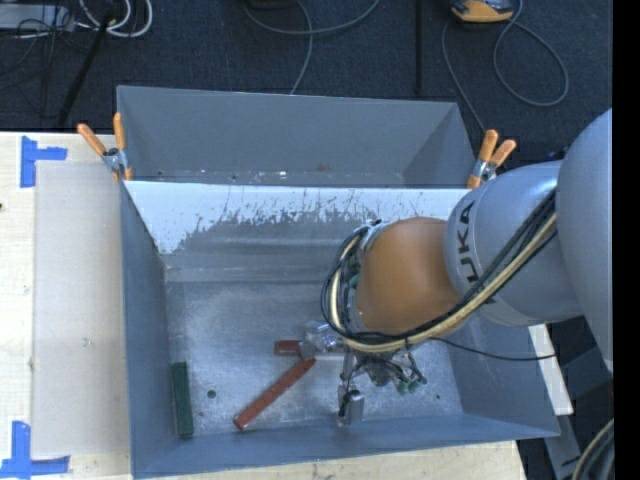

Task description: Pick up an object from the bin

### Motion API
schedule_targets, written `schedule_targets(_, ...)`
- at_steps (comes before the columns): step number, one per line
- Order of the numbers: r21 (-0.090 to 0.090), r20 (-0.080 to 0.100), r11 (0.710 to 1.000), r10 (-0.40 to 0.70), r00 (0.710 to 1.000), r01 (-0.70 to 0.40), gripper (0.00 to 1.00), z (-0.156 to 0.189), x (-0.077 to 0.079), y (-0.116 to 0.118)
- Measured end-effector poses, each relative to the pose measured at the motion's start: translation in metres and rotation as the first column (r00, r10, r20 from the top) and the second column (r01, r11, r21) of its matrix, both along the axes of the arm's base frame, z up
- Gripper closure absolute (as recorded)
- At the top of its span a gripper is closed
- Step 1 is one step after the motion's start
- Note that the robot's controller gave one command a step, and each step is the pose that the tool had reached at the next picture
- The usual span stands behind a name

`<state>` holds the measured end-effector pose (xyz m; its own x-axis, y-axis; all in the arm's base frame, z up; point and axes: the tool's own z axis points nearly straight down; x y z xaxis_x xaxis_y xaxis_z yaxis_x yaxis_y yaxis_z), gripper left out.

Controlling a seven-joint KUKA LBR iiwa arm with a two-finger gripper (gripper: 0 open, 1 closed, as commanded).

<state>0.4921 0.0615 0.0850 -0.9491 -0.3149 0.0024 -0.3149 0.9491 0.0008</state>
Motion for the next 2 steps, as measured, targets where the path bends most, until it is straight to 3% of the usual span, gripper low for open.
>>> schedule_targets(1,-0.003,0.017,0.938,0.348,0.937,-0.348,0.0,-0.0127,-0.0082,0.0374)
schedule_targets(2,0.0,0.013,0.939,0.345,0.939,-0.345,1.0,-0.0126,-0.0098,0.0383)
